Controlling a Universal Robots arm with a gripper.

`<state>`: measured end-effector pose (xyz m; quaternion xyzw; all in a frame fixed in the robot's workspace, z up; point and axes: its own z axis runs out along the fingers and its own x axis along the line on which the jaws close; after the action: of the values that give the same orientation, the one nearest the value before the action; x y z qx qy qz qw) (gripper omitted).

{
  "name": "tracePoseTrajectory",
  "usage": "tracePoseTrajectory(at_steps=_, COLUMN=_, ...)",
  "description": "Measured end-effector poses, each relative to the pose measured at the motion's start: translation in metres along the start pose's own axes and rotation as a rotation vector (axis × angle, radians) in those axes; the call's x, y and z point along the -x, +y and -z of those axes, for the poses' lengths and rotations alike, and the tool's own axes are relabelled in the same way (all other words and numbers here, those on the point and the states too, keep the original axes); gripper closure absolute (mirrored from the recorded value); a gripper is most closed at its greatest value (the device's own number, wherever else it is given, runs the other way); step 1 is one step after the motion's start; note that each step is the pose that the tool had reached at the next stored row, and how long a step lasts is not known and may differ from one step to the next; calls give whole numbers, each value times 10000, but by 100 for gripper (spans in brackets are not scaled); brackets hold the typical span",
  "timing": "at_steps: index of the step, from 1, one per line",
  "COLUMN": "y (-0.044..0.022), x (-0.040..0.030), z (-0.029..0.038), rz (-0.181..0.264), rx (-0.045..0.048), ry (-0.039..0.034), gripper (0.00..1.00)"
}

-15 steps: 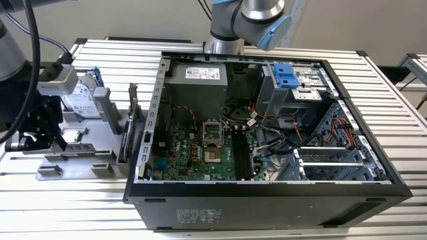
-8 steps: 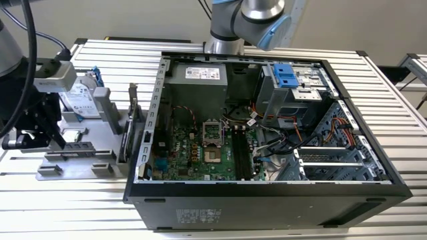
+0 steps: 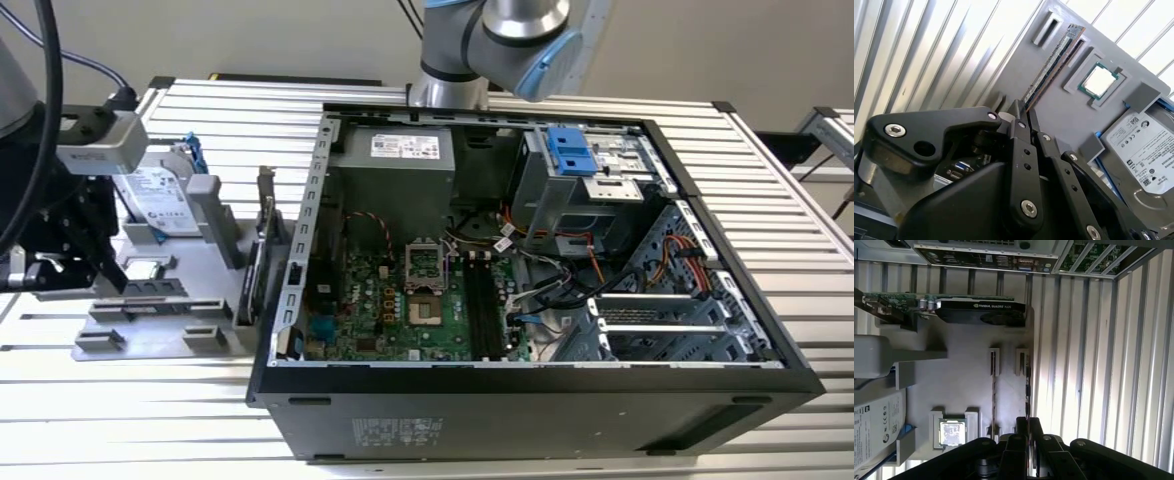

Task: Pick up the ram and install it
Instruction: 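Pick up the ram and move it above insertion slot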

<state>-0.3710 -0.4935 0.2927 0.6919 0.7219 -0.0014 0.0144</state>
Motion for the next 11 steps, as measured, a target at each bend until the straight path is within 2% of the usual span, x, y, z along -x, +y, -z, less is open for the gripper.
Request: tracePoseTrajectory(at_steps=11, y=2, x=3, z=121, rz=-13, rx=0, ry=0, gripper=100)
